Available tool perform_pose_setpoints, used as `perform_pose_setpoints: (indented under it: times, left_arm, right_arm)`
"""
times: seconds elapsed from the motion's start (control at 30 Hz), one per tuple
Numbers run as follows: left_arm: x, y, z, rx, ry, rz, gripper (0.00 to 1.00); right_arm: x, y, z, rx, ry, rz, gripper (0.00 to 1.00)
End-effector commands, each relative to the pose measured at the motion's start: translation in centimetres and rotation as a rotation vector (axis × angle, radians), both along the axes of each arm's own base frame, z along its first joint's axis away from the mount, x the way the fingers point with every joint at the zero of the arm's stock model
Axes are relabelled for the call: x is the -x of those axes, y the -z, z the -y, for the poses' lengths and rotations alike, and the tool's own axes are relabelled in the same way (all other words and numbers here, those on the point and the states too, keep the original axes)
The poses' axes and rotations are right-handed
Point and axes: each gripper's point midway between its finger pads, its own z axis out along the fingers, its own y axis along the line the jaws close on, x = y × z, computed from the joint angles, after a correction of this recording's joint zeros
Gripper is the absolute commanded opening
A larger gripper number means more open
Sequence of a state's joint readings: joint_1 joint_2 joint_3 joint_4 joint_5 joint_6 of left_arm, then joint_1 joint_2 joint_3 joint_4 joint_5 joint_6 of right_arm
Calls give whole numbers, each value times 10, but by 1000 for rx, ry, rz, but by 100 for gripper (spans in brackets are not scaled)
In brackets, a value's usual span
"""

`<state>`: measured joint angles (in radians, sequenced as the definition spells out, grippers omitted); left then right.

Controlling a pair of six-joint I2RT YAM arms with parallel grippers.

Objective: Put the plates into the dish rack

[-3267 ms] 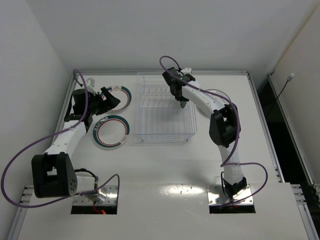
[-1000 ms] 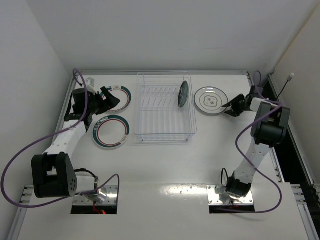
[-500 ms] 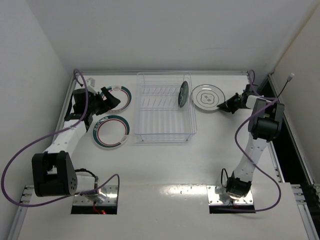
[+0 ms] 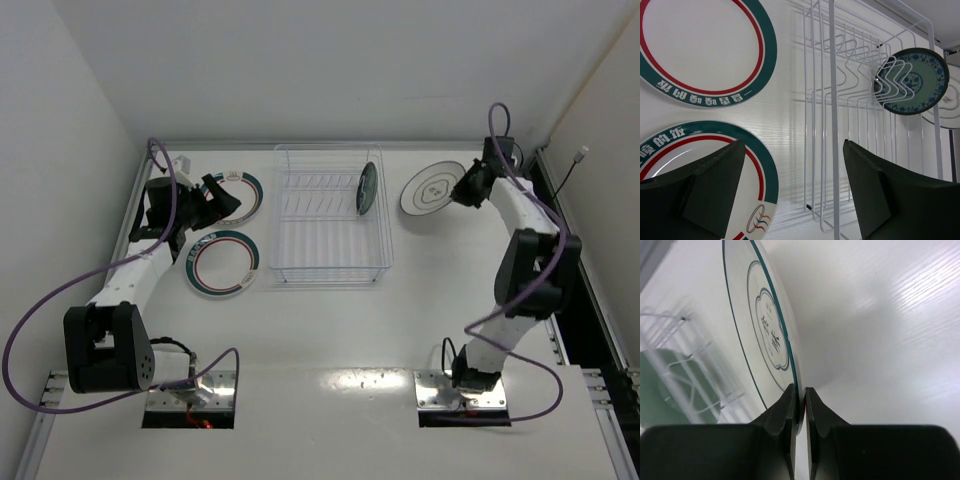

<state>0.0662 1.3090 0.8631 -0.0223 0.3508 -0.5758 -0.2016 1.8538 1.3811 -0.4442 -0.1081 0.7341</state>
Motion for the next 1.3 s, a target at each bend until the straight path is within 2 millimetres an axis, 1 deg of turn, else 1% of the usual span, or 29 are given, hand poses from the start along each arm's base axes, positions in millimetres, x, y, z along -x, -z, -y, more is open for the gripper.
perform_pose_setpoints:
  times: [0.0, 0.03, 0.1, 0.13, 0.17, 0.2, 0.23, 0.27, 0.3, 0.33, 0.37, 0.43, 0.47, 0.53, 0.57, 0.67, 0.7, 0.73, 0.77, 0.87, 0.93, 0.97, 1.03, 1.07, 1.1, 1.13, 1.17, 1.23, 1.27]
  left_arm:
    - [-8, -20, 0, -16, 12, 58, 77]
    - [-8, -20, 0, -16, 12, 58, 77]
    - [-8, -20, 0, -16, 12, 58, 77]
    - [-8, -20, 0, -16, 12, 58, 77]
    - [-8, -20, 0, -16, 12, 58, 77]
    - [-8, -20, 0, -16, 12, 58, 77]
    - [-8, -20, 0, -16, 12, 58, 77]
    - [-8, -20, 0, -16, 12, 58, 77]
    - [-8, -20, 0, -16, 12, 58, 77]
    - [-8, -20, 0, -16, 12, 58, 77]
    - [-8, -20, 0, -16, 12, 58, 77]
    - [-8, -20, 0, -16, 12, 58, 77]
    - [-8, -20, 0, -16, 12, 58, 77]
    - [-8, -20, 0, -16, 12, 58, 77]
    - [-8, -20, 0, -16, 12, 58, 77]
    - [-8, -20, 0, -16, 12, 58, 77]
    - [-8, -20, 0, -16, 12, 58, 77]
    - [-8, -20, 0, -16, 12, 58, 77]
    - [-8, -20, 0, -16, 12, 58, 77]
    - [-8, -20, 0, -16, 12, 58, 77]
    - [-8, -20, 0, -16, 12, 58, 77]
    - [-8, -20, 0, -16, 12, 58, 77]
    - [-8, -20, 0, -16, 12, 58, 77]
    - [-8, -20, 0, -16, 12, 58, 77]
    - [-8, -20, 0, -16, 12, 58, 77]
    - [-8, -20, 0, -16, 12, 58, 77]
    - [-8, -20, 0, -16, 12, 58, 77]
    - [-7, -18, 0, -16, 12, 49, 77]
    - [-7, -18, 0, -16, 12, 48, 77]
  right_arm:
    - [10, -111, -2, 334, 56, 146, 0]
    - [13, -124, 2, 413, 80, 157, 0]
    - [11, -153, -8, 472, 83, 203, 0]
    - [15, -166, -21, 513, 82, 218, 0]
    - [15, -175, -28, 549, 62, 229, 0]
    - [12, -194, -37, 568, 57, 272, 0]
    - [14, -203, -55, 603, 33, 288, 0]
    - [11, -208, -65, 621, 19, 300, 0]
    - [11, -222, -70, 660, 25, 317, 0]
    - [11, -223, -80, 679, 5, 316, 0]
    - [12, -225, -99, 694, -33, 324, 0]
    - [4, -221, -111, 739, -44, 300, 0]
    - [5, -221, -124, 751, -70, 292, 0]
    - [2, -207, -134, 780, -85, 253, 0]
    - [5, -208, -143, 790, -96, 263, 0]
    - [3, -196, -162, 813, -126, 256, 0]
    - [0, -193, -163, 823, -122, 249, 0]
    - [-1, -196, -168, 825, -120, 252, 0]
    - [-1, -182, -169, 871, -135, 201, 0]
    - [-4, -177, -173, 898, -140, 180, 0]
    - [-4, -169, -178, 906, -157, 168, 0]
    - [-5, -170, -179, 902, -153, 176, 0]
    - [-9, -158, -188, 904, -180, 161, 0]
    - [-8, -154, -187, 916, -191, 139, 0]
    - [-10, -157, -194, 905, -191, 151, 0]
    - [-12, -154, -197, 895, -195, 145, 0]
    - [-15, -148, -207, 889, -218, 140, 0]
    - [-17, -137, -210, 891, -238, 117, 1]
    - [-17, -135, -218, 876, -249, 123, 1]
